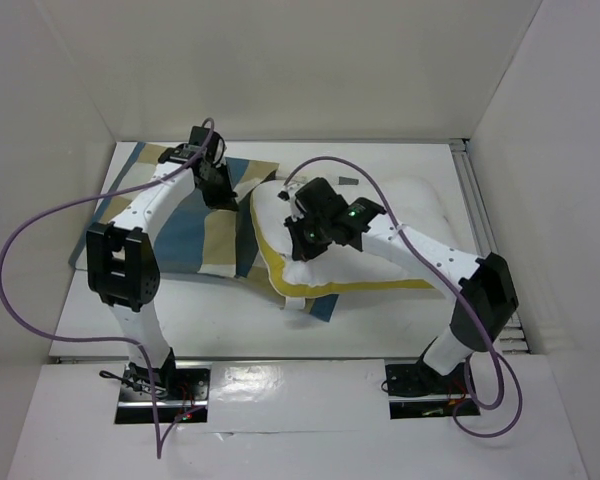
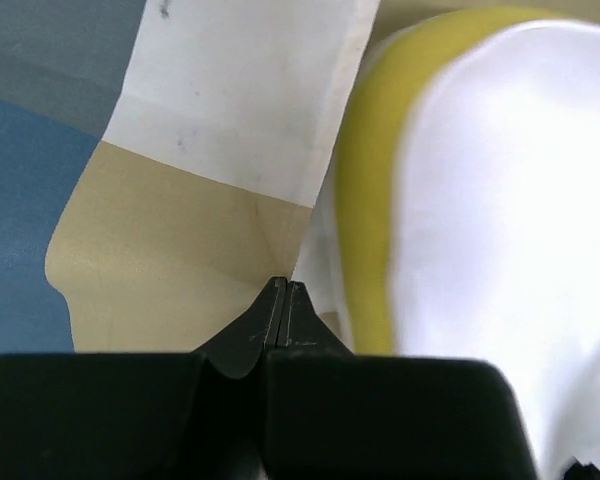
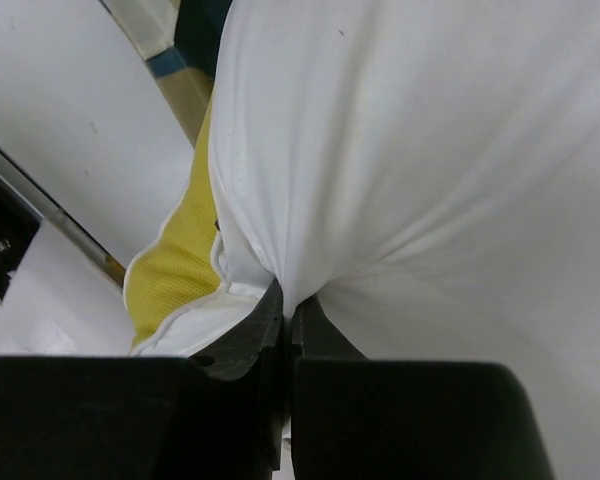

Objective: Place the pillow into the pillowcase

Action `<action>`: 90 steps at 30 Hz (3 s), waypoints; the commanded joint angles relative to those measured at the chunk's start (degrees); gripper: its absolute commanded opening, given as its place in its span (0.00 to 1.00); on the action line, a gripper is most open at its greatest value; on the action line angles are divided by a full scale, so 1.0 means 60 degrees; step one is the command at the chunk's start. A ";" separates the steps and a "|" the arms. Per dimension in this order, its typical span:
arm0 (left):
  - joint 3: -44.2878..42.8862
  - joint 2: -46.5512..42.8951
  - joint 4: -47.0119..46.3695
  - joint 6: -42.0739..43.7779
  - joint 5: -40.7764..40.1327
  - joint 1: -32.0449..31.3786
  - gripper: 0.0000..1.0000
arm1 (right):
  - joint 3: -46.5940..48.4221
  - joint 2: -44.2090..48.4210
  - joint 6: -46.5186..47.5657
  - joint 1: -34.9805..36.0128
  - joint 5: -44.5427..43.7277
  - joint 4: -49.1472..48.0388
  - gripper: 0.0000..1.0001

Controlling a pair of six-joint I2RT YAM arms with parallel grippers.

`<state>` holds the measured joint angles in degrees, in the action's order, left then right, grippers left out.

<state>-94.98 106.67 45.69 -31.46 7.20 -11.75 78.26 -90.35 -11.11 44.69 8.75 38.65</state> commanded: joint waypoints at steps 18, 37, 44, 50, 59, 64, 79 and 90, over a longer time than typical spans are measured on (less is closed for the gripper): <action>0.1181 -0.2104 0.0294 0.0483 0.1157 -0.0912 0.00 | 0.3537 -0.2564 0.0007 0.0272 -0.1561 0.0208 0.00; 0.1328 -0.2383 0.0807 0.0775 0.1305 -0.1001 0.00 | 0.5764 -0.5184 -0.2307 -0.0768 -0.2352 -0.0188 0.00; 0.1576 -0.2165 0.0618 0.0674 0.1100 -0.0913 0.00 | 0.5650 -0.5217 -0.2250 -0.0973 -0.1649 -0.0406 0.00; 0.0963 -0.1125 -0.0700 0.0000 0.0618 -0.0459 0.58 | 0.4624 -0.4718 -0.2147 -0.0973 -0.1327 -0.0700 0.00; 0.0609 0.0151 -0.2047 0.0101 -0.0202 -0.0635 0.83 | 0.4711 -0.4615 -0.2147 -0.1061 -0.1122 -0.0685 0.00; 0.0815 0.0532 -0.2502 0.0190 -0.0191 -0.0635 0.77 | 0.4711 -0.4615 -0.2147 -0.1148 -0.1122 -0.0583 0.00; 0.0830 0.1381 -0.2781 0.0278 -0.0995 -0.0635 0.46 | 0.4608 -0.4425 -0.2147 -0.1237 -0.1210 -0.0378 0.00; 0.0946 -0.0139 -0.1641 0.0732 -0.0279 -0.0635 0.00 | 0.4944 -0.4600 -0.2322 -0.1237 -0.1386 -0.0378 0.00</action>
<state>-89.23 112.42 32.03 -29.26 3.09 -15.53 105.73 -121.38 -24.34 38.13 1.89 37.06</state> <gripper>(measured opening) 0.026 0.027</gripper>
